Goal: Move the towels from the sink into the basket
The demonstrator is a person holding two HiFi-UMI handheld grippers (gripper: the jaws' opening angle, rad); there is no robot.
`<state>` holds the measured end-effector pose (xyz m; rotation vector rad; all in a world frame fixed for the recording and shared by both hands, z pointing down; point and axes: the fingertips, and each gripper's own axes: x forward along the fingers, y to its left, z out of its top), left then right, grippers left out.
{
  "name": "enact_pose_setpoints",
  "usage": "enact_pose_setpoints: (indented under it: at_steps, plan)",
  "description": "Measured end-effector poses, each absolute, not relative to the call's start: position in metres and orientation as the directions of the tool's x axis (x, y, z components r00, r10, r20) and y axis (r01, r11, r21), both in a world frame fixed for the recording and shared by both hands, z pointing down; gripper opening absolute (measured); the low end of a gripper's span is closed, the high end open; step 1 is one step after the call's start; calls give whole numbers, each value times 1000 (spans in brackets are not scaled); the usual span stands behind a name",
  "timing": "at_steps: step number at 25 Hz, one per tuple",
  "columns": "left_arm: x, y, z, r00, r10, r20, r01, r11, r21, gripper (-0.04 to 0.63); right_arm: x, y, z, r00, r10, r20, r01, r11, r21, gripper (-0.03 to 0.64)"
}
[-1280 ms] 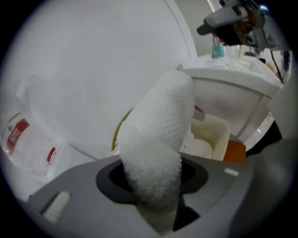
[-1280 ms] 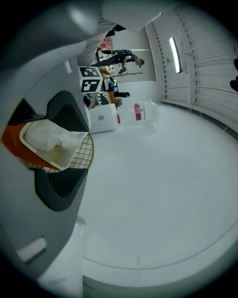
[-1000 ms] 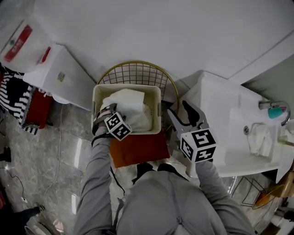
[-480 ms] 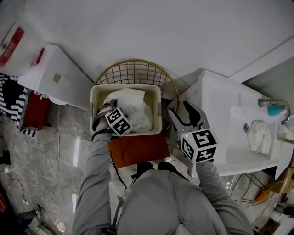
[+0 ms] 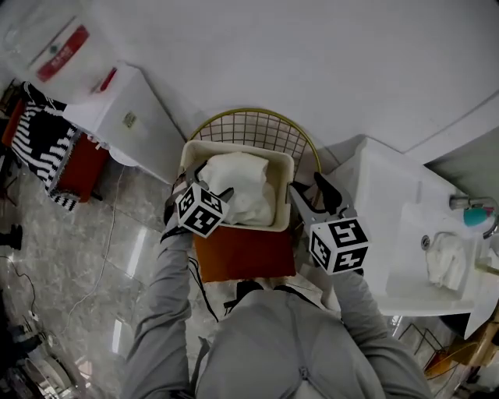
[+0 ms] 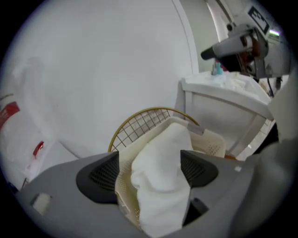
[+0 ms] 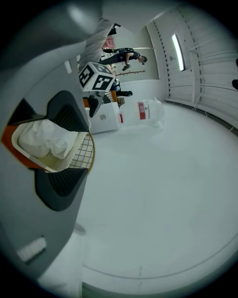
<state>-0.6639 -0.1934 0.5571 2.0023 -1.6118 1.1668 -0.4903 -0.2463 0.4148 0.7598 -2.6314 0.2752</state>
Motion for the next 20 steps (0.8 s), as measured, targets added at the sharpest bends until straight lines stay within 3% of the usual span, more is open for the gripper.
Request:
enact_pose_setpoints:
  at_steps: [7, 20]
  plan:
    - [-684, -155, 479, -54, -826, 562, -978, -71, -197, 442, -500, -234, 402, -810, -449, 378, -510, 857, -76, 229]
    - [-698, -70, 409, -258, -917, 305, -966, 236, -107, 442, -496, -216, 380, -839, -437, 324, -486, 870, -84, 229]
